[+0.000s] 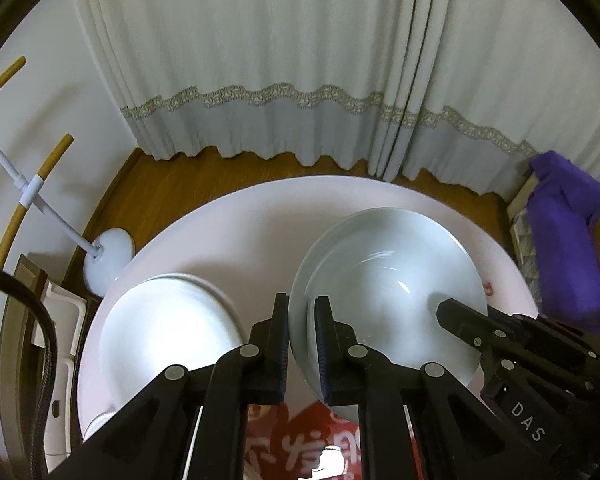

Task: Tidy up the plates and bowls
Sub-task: 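Close both grippers on the rim of the white bowl, then lift the held bowl with both grippers and lower it onto the bowl stack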

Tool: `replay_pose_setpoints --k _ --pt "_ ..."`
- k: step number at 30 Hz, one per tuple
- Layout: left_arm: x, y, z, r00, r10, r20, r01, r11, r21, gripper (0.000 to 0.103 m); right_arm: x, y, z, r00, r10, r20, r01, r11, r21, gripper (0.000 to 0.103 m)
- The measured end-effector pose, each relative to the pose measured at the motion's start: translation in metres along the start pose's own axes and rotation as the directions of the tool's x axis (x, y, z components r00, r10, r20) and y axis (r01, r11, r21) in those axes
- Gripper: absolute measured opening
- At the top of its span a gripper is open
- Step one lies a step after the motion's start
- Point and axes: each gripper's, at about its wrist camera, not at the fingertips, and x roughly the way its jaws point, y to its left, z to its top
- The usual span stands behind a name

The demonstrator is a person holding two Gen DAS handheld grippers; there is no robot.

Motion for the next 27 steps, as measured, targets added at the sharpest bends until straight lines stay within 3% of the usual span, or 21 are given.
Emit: replay_pose_setpoints --k 9,17,22,27 --pt "-0.082 0.033 -0.052 0.996 0.019 0.093 -0.016 1.0 -0.023 0.008 -0.05 0.051 -0.011 0.998 0.009 0.065 -0.006 0.999 -0.054 0.01" --pt "-0.131 0.074 -0.101 0.993 0.045 0.108 -0.039 0.997 -0.062 0.008 -0.056 0.101 -0.018 0.997 0.04 0.072 -0.032 0.994 -0.104 0.01" --pt "-0.144 0.101 -0.115 0.993 0.053 0.11 -0.043 0.995 -0.091 0.008 -0.047 0.123 -0.021 0.997 0.054 0.06 -0.046 0.991 -0.125 0.01" --pt "-0.134 0.119 -0.11 0.995 0.056 0.085 -0.047 0.993 -0.108 0.008 -0.026 0.139 -0.021 0.998 0.052 0.034 -0.046 0.989 -0.138 0.01"
